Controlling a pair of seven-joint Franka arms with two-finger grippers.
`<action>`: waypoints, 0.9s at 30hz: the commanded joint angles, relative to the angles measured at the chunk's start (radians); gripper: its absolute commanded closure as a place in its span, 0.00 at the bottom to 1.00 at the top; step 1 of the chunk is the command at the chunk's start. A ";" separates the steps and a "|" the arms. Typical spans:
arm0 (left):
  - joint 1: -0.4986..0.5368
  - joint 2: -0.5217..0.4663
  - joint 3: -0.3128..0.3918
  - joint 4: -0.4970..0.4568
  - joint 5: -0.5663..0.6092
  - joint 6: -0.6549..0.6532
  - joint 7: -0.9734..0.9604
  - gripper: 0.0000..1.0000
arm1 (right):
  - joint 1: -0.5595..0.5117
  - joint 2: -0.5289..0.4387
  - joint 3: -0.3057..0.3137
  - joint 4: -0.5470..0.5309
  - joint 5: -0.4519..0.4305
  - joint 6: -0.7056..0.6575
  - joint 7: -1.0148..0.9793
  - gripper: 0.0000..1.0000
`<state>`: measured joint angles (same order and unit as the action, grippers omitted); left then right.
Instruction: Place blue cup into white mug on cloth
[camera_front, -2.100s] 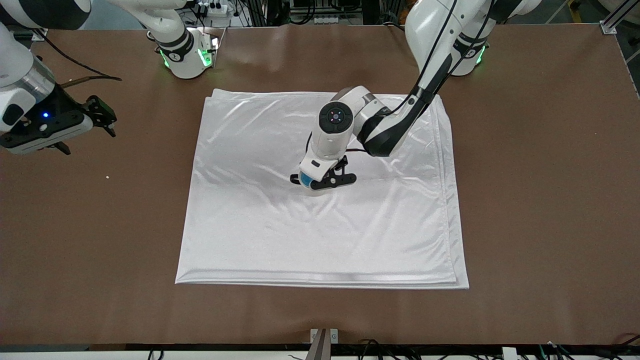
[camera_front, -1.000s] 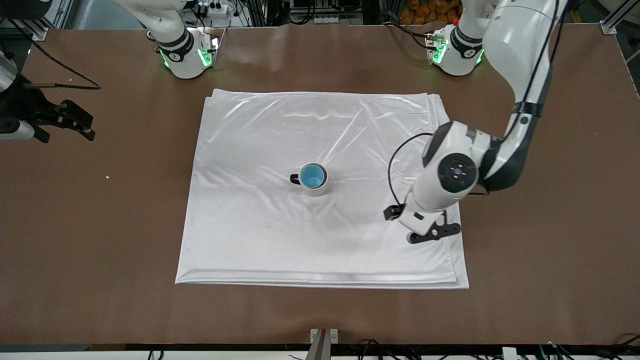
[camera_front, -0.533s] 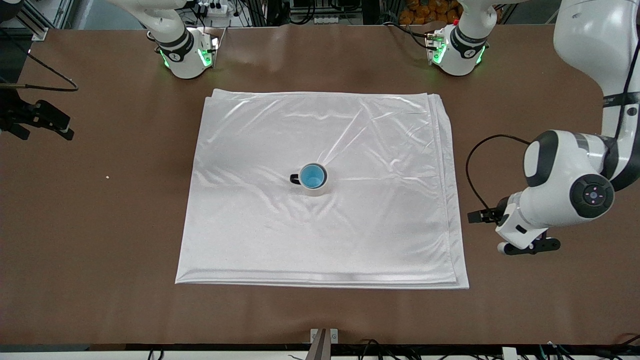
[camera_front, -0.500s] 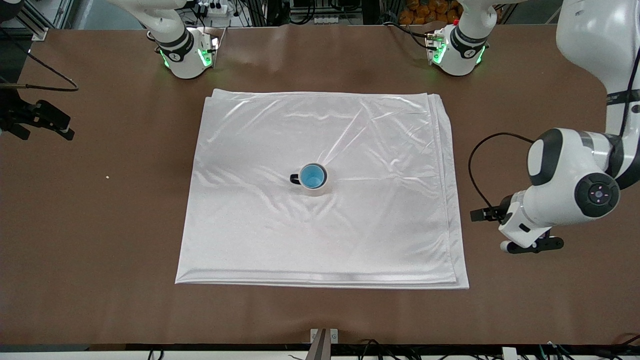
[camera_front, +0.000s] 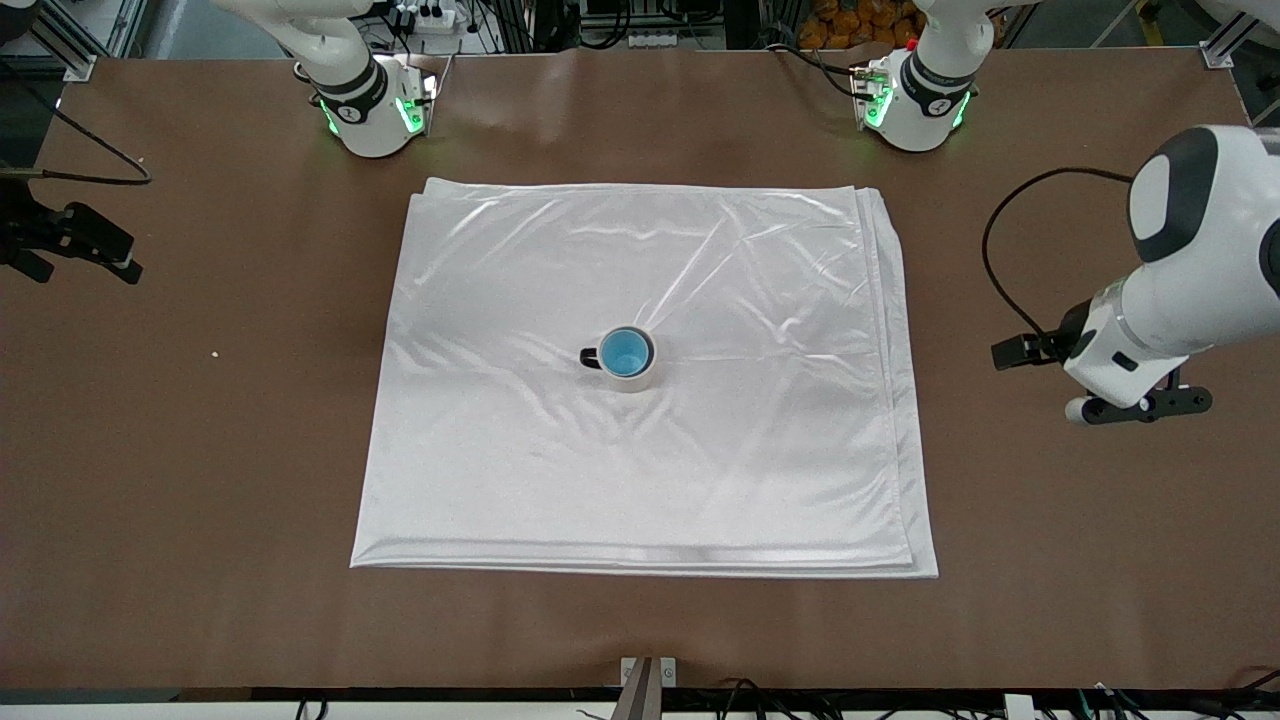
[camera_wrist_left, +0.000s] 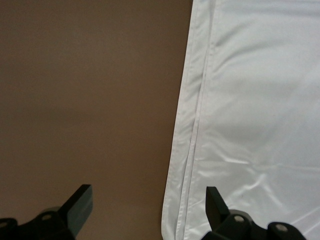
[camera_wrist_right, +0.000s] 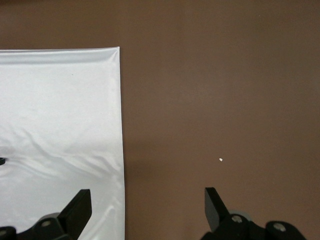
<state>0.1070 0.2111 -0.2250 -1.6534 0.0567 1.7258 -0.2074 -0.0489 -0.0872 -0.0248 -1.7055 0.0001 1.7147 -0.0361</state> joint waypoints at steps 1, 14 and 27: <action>-0.153 -0.125 0.189 -0.052 -0.069 -0.057 0.114 0.00 | 0.000 -0.003 -0.009 0.012 0.020 -0.001 0.001 0.00; -0.173 -0.249 0.233 -0.040 -0.063 -0.087 0.152 0.00 | -0.017 0.004 -0.011 0.069 0.020 -0.012 0.007 0.00; -0.168 -0.240 0.236 0.036 -0.072 -0.141 0.151 0.00 | -0.017 0.035 -0.009 0.099 0.020 -0.021 0.035 0.00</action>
<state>-0.0537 -0.0389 0.0002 -1.6502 0.0071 1.6340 -0.0761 -0.0604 -0.0852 -0.0351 -1.6363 0.0005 1.7097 -0.0232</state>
